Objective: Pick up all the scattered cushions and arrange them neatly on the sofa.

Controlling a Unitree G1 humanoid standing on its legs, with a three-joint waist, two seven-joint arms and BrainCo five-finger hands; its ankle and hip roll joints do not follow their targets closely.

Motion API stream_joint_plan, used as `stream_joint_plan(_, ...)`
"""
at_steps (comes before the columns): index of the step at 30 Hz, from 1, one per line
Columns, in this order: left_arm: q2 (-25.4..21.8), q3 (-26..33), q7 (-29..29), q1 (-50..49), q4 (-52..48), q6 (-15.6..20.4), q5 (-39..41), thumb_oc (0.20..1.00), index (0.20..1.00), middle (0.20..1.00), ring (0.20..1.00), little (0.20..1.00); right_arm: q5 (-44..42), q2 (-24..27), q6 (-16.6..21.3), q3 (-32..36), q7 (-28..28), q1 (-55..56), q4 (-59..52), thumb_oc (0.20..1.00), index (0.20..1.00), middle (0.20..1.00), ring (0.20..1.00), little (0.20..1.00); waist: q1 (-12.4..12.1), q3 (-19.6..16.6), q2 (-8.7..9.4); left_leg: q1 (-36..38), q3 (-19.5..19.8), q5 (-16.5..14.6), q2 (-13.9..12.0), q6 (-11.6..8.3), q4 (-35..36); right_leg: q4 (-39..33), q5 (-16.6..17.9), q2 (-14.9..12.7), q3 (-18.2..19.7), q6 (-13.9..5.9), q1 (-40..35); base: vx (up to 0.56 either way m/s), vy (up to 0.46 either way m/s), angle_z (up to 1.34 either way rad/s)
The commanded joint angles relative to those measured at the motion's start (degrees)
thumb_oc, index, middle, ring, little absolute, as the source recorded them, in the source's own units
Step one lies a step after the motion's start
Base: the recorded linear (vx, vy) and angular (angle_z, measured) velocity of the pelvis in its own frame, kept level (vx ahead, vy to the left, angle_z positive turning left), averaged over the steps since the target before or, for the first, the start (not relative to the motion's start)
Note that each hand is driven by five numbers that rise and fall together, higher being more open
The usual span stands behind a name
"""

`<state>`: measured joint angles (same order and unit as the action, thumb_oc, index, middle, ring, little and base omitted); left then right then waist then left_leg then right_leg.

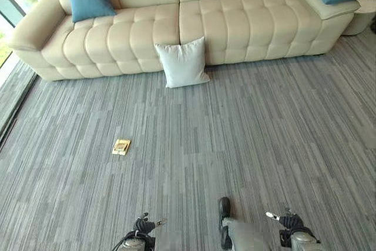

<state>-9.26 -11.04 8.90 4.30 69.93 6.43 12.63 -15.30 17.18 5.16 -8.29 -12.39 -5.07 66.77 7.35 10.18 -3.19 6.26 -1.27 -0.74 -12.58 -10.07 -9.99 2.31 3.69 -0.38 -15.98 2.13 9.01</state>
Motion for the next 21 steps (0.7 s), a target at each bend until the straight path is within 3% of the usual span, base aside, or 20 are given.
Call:
stream_joint_plan(1, -2.4, 0.5, -0.1, 2.8, -2.8, 0.9, 2.5, 1.000, 1.000, 1.000, 1.000, 1.000, -2.4, -1.9, 0.9, -1.2, 0.3, -0.9, 0.0, 1.000, 1.000, 1.000, 1.000, 1.000, 0.1, 3.8, 0.94, 2.8, -1.2, 5.0, 6.5, 3.05, -8.7, 1.3, -4.5, -1.9, 5.4, -3.39, 0.2, 0.34, -0.268, 0.15)
stream_joint_plan(3, -2.6, 0.5, 0.0, 2.9, -3.3, 1.0, 2.8, 1.000, 1.000, 1.000, 1.000, 1.000, -2.4, -1.7, 0.8, -1.4, 0.3, -1.3, 0.0, 1.000, 1.000, 1.000, 1.000, 1.000, -0.7, 4.0, 2.03, 0.6, -2.0, 6.4, 6.4, 3.42, -13.4, 1.0, -6.1, -1.8, 6.1, -2.47, -2.1, 0.38, -0.206, -0.24)
stream_joint_plan(4, -2.3, 0.7, -0.2, 2.7, -3.3, 1.0, 3.3, 1.000, 1.000, 1.000, 1.000, 1.000, -2.0, -1.5, 0.5, -1.7, 0.5, -1.5, 0.5, 1.000, 1.000, 1.000, 1.000, 1.000, -2.6, 4.7, 3.20, -4.8, -5.0, 2.7, 6.3, 5.13, -14.7, -0.2, -7.9, -2.5, 7.0, -2.48, -6.2, 0.58, -0.157, -0.44)
stream_joint_plan(5, -2.2, 0.7, -0.4, 2.1, -3.3, 0.8, 2.9, 1.000, 1.000, 1.000, 1.000, 1.000, -1.4, -1.4, 0.4, -1.9, 0.6, -1.6, 1.1, 1.000, 1.000, 1.000, 1.000, 1.000, -3.9, 4.6, 3.97, -7.6, -6.8, 0.1, 6.7, 6.20, -10.9, -1.3, -8.6, -3.3, 7.4, -3.26, -8.8, 0.47, -0.100, -0.58)
stream_joint_plan(7, -2.2, 0.7, -0.4, 2.1, -3.3, 0.8, 2.9, 1.000, 1.000, 1.000, 1.000, 1.000, -1.4, -1.4, 0.4, -1.9, 0.6, -1.6, 1.1, 1.000, 1.000, 1.000, 1.000, 1.000, -3.9, 4.7, 3.97, -7.5, -6.8, 0.1, 6.7, 6.20, -10.9, -1.3, -8.6, -3.3, 7.4, -3.26, -8.8, 0.23, 0.010, -0.20)
stream_joint_plan(8, -2.1, 0.5, -0.5, 1.3, -3.2, 0.7, 2.6, 1.000, 1.000, 1.000, 1.000, 1.000, -0.6, -1.1, 0.2, -2.3, 0.6, -1.4, 1.4, 1.000, 1.000, 1.000, 1.000, 1.000, -5.5, 4.6, 4.06, -11.7, -7.4, 0.0, 5.9, 6.04, -3.0, -2.5, -10.3, -3.9, 7.8, -4.22, -12.7, 0.28, 0.029, -0.25)
stream_joint_plan(9, -2.1, 0.5, -0.5, 1.3, -3.2, 0.7, 2.6, 1.000, 1.000, 1.000, 1.000, 1.000, -0.6, -1.1, 0.2, -2.3, 0.6, -1.4, 1.4, 1.000, 1.000, 1.000, 1.000, 1.000, -5.5, 4.7, 4.07, -11.6, -7.4, 0.0, 6.0, 6.04, -3.0, -2.5, -10.3, -3.9, 7.8, -4.22, -12.7, 0.52, 0.073, -0.22)
stream_joint_plan(10, -2.0, 0.3, -0.5, 0.9, -3.3, 0.5, 2.5, 1.000, 1.000, 1.000, 1.000, 1.000, -0.3, -1.0, 0.1, -2.5, 0.3, -1.2, 1.5, 1.000, 1.000, 1.000, 1.000, 1.000, -6.5, 4.5, 3.03, -14.0, -6.7, 5.2, 4.7, 4.95, 4.7, -3.3, -11.7, -2.9, 7.9, -4.46, -15.4, 0.34, 0.064, -0.11)
stream_joint_plan(11, -2.1, 0.3, -0.3, 0.9, -3.4, 0.5, 2.7, 1.000, 1.000, 1.000, 1.000, 1.000, -0.2, -1.0, 0.1, -2.5, 0.1, -1.2, 1.5, 1.000, 1.000, 1.000, 1.000, 1.000, -7.1, 4.8, 2.66, -15.5, -6.4, 7.8, 4.3, 4.45, 7.3, -3.3, -12.4, -2.6, 8.0, -4.55, -16.7, 0.46, 0.082, 0.06)
stream_joint_plan(13, -2.3, 0.5, -0.2, 0.9, -3.2, 0.4, 3.4, 1.000, 1.000, 1.000, 1.000, 1.000, -0.1, -1.1, -0.2, -2.6, -0.2, -1.1, 1.9, 1.000, 1.000, 1.000, 1.000, 1.000, -8.2, 4.7, 2.71, -17.9, -6.4, 9.4, 4.7, 3.96, 13.8, -3.6, -14.3, -2.5, 9.3, -4.92, -20.2, 0.40, 0.088, 0.03)
stream_joint_plan(17, -2.5, 1.7, -0.3, -0.2, -2.2, 0.3, 3.6, 1.000, 1.000, 1.000, 1.000, 1.000, 0.6, -1.4, -0.7, -2.8, 0.3, -0.9, 2.2, 1.000, 1.000, 1.000, 1.000, 1.000, -9.3, 3.4, 2.60, -18.3, -7.3, 9.6, 4.6, 4.02, 15.0, -4.0, -15.4, -2.7, 11.4, -5.59, -23.5, 0.36, 0.141, -0.38)
stream_joint_plan(19, -2.5, 2.3, -0.3, -0.8, -1.7, 0.1, 3.5, 1.000, 1.000, 1.000, 1.000, 1.000, 1.2, -1.8, -0.7, -2.9, 0.4, -1.0, 2.3, 1.000, 1.000, 1.000, 1.000, 1.000, -9.7, 2.3, 2.58, -17.8, -6.4, 11.7, 4.9, 4.17, 14.2, -4.2, -15.6, -3.5, 12.3, -6.18, -24.7, 0.39, 0.212, -0.54)
stream_joint_plan(21, -2.9, 2.5, -0.3, -1.1, -1.0, 0.0, 2.8, 1.000, 1.000, 1.000, 1.000, 1.000, 1.7, -2.4, -0.8, -3.2, 0.6, -1.1, 2.4, 1.000, 1.000, 1.000, 1.000, 1.000, -10.1, 0.8, 3.70, -17.2, -6.6, 11.4, 5.8, 4.96, 13.1, -3.5, -15.2, -5.2, 13.0, -7.30, -24.9, 0.44, 0.255, -0.24)
